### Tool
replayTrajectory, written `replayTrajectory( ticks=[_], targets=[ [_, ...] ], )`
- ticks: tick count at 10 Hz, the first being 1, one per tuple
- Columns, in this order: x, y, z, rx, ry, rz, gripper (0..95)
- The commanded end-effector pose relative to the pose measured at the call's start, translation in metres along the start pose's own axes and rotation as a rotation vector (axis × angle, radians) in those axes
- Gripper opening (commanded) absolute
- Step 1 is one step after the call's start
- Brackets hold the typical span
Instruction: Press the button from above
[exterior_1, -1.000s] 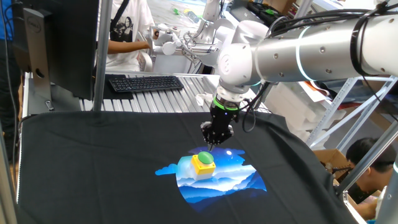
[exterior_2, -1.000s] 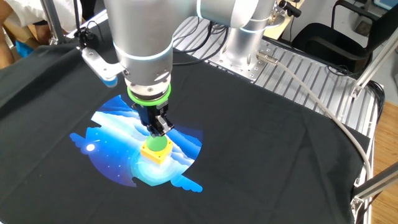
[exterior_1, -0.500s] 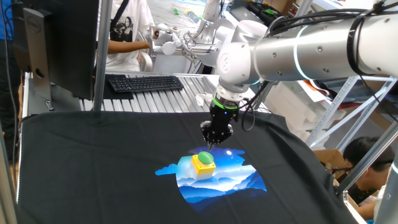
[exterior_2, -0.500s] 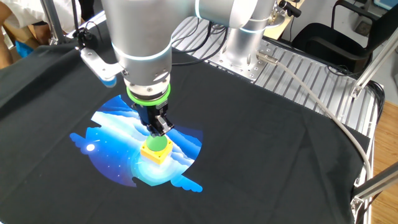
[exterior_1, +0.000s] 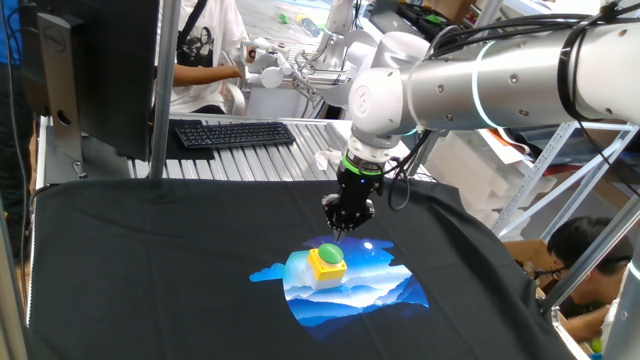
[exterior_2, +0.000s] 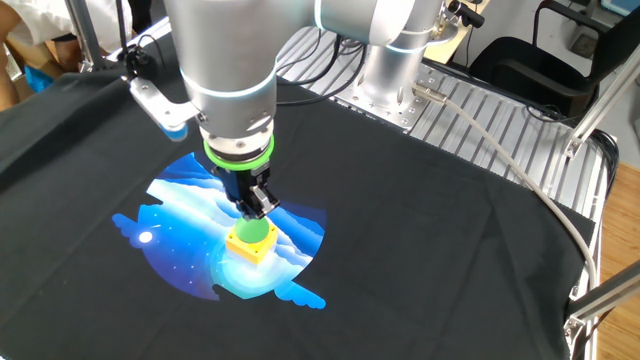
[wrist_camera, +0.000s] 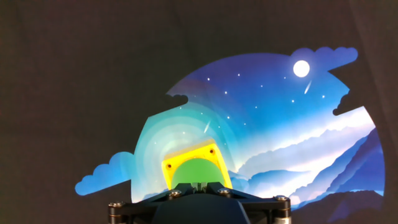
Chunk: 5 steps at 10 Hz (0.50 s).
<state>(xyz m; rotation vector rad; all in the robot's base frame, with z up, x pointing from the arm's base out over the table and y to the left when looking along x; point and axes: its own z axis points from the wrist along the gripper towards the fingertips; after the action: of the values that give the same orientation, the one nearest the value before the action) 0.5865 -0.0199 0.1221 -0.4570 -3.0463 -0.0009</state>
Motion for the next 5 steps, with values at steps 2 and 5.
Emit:
replayTrajectory(
  ticks=[2,5],
  targets=[
    [-0.0007,-0.0003,-0.0016,0.007,0.007,-0.003,0.0],
    [-0.0009,-0.0001,-0.003,0.003,0.005,-0.007,0.0]
  ],
)
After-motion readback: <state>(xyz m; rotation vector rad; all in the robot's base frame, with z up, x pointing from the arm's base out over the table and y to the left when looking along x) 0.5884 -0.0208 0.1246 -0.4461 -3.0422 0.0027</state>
